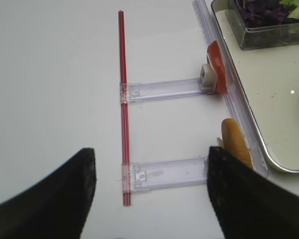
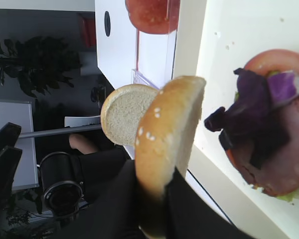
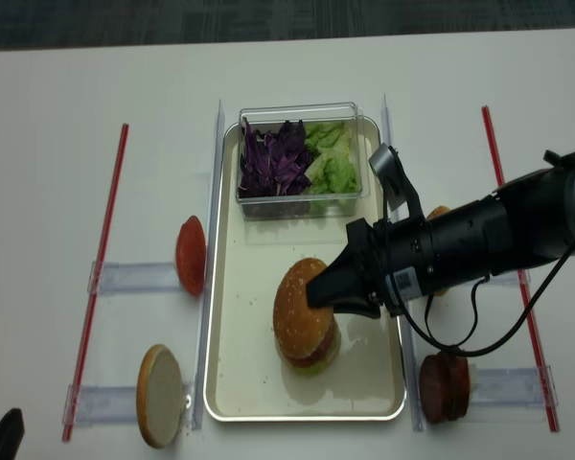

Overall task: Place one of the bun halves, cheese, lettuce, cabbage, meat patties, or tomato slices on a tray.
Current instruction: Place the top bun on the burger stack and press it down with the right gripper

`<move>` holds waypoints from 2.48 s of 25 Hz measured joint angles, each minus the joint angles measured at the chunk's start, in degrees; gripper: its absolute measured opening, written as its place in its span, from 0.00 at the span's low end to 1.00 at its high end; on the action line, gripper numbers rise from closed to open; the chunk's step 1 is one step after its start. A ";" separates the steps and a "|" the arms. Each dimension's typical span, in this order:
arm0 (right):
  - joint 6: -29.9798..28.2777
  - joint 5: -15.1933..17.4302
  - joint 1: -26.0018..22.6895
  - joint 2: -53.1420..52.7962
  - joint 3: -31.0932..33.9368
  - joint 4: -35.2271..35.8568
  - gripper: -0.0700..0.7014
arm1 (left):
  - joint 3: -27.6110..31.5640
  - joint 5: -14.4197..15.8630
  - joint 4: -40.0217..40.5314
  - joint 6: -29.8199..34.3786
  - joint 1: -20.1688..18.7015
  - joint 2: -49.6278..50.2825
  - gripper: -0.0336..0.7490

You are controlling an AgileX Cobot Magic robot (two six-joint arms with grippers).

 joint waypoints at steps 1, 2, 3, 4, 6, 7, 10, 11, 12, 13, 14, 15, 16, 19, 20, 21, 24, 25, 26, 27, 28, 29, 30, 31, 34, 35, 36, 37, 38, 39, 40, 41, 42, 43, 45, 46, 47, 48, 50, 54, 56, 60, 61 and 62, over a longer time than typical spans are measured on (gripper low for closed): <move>-0.03 0.00 0.00 0.50 0.00 0.10 0.29 | 0.00 0.00 0.00 0.00 0.00 0.00 0.60; -0.15 0.00 0.00 0.95 -0.11 0.25 0.29 | 0.00 0.00 0.00 0.00 0.00 0.00 0.60; -0.46 0.00 0.00 1.24 -0.11 0.39 0.29 | 0.00 0.00 0.00 0.00 0.00 0.00 0.61; -0.81 0.00 0.00 1.65 -0.11 0.49 0.29 | 0.00 0.00 0.00 0.00 0.00 0.00 0.60; -1.43 0.00 0.00 2.02 -0.19 0.52 0.29 | 0.00 0.00 0.00 0.00 0.00 0.00 0.60; -1.72 0.00 0.00 2.07 -0.23 0.65 0.29 | 0.00 0.00 0.00 0.00 0.00 0.00 0.61; -1.87 0.00 0.00 2.66 -0.32 0.78 0.29 | 0.00 0.00 0.00 0.00 0.00 0.00 0.61; -1.96 0.00 0.00 2.92 -0.32 0.78 0.29 | 0.00 0.00 0.00 0.00 0.00 0.00 0.61; -1.96 0.00 0.00 3.22 -0.32 0.78 0.29 | 0.00 0.00 0.00 0.00 0.00 0.00 0.61; -1.96 0.00 0.00 3.57 -0.32 0.87 0.29 | 0.00 0.00 0.00 0.00 0.00 0.00 0.61; -1.96 0.00 0.00 3.81 -0.32 0.87 0.29 | 0.00 0.00 0.00 0.00 0.00 0.00 0.61; -2.13 0.00 0.00 4.08 -0.32 0.87 0.29 | 0.00 0.00 0.00 0.00 0.00 0.00 0.61; -2.48 0.00 0.00 4.22 -0.32 0.87 0.29 | 0.00 0.00 0.00 0.00 0.00 0.00 0.61; -2.84 0.00 0.00 4.83 -0.44 0.99 0.29 | 0.00 0.00 0.00 0.00 0.00 0.00 0.61; -2.84 0.00 0.00 4.95 -0.44 1.07 0.29 | 0.00 0.00 0.00 0.00 0.00 0.00 0.61; -2.88 0.00 0.00 5.07 -0.44 1.07 0.29 | 0.00 0.00 0.00 0.00 0.00 0.00 0.61; -2.98 0.00 0.00 5.20 -0.44 1.20 0.29 | 0.00 0.00 0.00 0.00 0.00 0.00 0.61; -2.98 0.00 0.00 5.20 -0.44 1.23 0.30 | 0.00 0.00 0.00 0.00 0.00 0.00 0.61; -2.98 0.00 0.00 5.29 -0.44 1.23 0.32 | 0.00 0.00 0.00 0.00 0.00 0.00 0.61; -2.98 0.00 0.00 5.29 -0.44 1.23 0.35 | 0.00 0.00 0.00 0.00 0.00 0.00 0.61; -2.98 0.00 0.00 5.29 -0.44 1.23 0.39 | 0.00 0.00 0.00 0.00 0.00 0.00 0.61; -2.98 0.00 0.00 5.33 -0.44 1.33 0.44 | 0.00 0.00 0.00 0.00 0.00 0.00 0.61; -2.98 0.00 0.00 5.42 -0.44 1.33 0.50 | 0.00 0.00 0.00 0.00 0.00 0.00 0.61; -2.98 0.00 0.00 5.46 -0.44 1.33 0.57 | 0.00 0.00 0.00 0.00 0.00 0.00 0.61; -2.98 0.00 0.00 5.46 -0.44 1.46 0.72 | 0.00 0.00 0.00 0.00 0.00 0.00 0.61; -3.12 0.00 0.00 5.46 -0.44 1.45 0.75 | 0.00 0.00 0.00 0.00 0.00 0.00 0.61; -3.26 0.00 0.00 5.46 -0.44 1.55 0.76 | 0.00 0.00 0.00 0.00 0.00 0.00 0.61; -3.26 0.00 0.00 5.46 -0.44 1.86 0.78 | 0.00 0.00 0.00 0.00 0.00 0.00 0.61; -3.39 0.00 0.00 5.46 -0.44 2.09 0.78 | 0.00 0.00 0.00 0.00 0.00 0.00 0.61; -3.39 0.00 0.00 5.46 -0.44 2.45 0.79 | 0.00 0.00 0.00 0.00 0.00 0.00 0.61; -3.39 0.00 0.00 5.46 -0.44 2.78 0.79 | 0.00 0.00 0.00 0.00 0.00 0.00 0.61; -3.39 0.00 0.00 5.46 -0.44 3.07 0.79 | 0.00 0.00 0.00 0.00 0.00 0.00 0.61; -3.39 0.00 0.00 5.46 -0.44 3.38 0.79 | 0.00 0.00 0.00 0.00 0.00 0.00 0.61; -3.39 0.00 0.00 5.46 -0.44 3.53 0.79 | 0.00 0.00 0.00 0.00 0.00 0.00 0.61; -3.14 0.00 0.00 5.46 -0.44 3.64 0.79 | 0.00 0.00 0.00 0.00 0.00 0.00 0.61; -2.87 0.00 0.00 5.46 -0.44 3.64 0.79 | 0.00 0.00 0.00 0.00 0.00 0.00 0.61; -2.61 0.00 0.00 5.46 -0.44 3.53 0.79 | 0.00 0.00 0.00 0.00 0.00 0.00 0.60; -2.48 0.00 0.00 5.46 -0.44 3.44 0.79 | 0.00 0.00 0.00 0.00 0.00 0.00 0.61; -2.21 0.00 0.00 5.46 -0.44 3.44 0.79 | 0.00 0.00 0.00 0.00 0.00 0.00 0.61; -1.01 0.00 0.00 5.46 -0.44 3.31 0.82 | 0.00 0.00 0.00 0.00 0.00 0.00 0.61; -0.88 0.00 0.00 5.46 -0.44 3.18 0.84 | 0.00 0.00 0.00 0.00 0.00 0.00 0.61; -0.79 0.00 0.00 5.46 -0.44 3.07 0.84 | 0.00 0.00 0.00 0.00 0.00 0.00 0.61; -0.79 0.00 0.00 5.46 -0.44 2.96 0.84 | 0.00 0.00 0.00 0.00 0.00 0.00 0.61; -0.79 -0.11 0.00 5.46 -0.44 2.72 0.84 | 0.00 0.00 0.00 0.00 0.00 0.00 0.61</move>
